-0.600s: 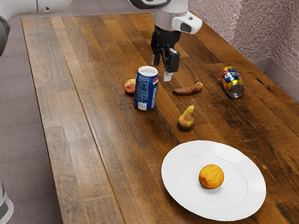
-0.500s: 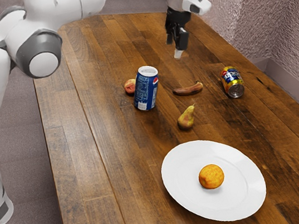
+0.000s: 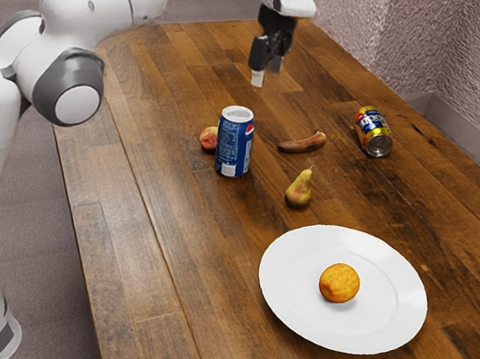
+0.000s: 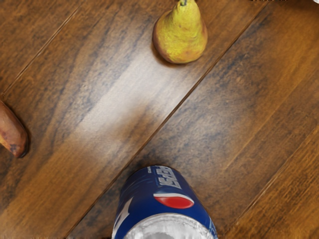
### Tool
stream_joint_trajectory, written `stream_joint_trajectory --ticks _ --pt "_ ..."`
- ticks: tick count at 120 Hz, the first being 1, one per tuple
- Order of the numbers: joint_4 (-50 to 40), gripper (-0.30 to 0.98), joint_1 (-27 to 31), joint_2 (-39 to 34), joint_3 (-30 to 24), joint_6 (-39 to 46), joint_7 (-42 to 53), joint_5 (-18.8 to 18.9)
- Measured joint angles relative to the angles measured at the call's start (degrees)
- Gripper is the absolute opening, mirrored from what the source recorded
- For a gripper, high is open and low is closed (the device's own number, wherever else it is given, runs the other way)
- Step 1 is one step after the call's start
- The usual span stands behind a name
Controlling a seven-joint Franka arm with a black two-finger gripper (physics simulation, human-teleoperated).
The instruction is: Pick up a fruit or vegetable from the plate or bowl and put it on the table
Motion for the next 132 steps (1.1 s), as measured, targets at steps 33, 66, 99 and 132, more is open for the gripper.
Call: stream_joint_trajectory --ticks 33,66,99,132 --pt "2.82 0.68 -0.19 -9.17 0.52 -2.06 -1.2 -0.58" --pt "2.44 0.68 -7.83 -8.24 1.6 -6.05 -20.71 3.04" --pt "1.84 0.69 -7.94 -8.51 1.91 -11.83 -39.71 4.56" --pt "-28.79 0.69 -17.32 -26.21 -9.62 -1.14 -50.6 4.5"
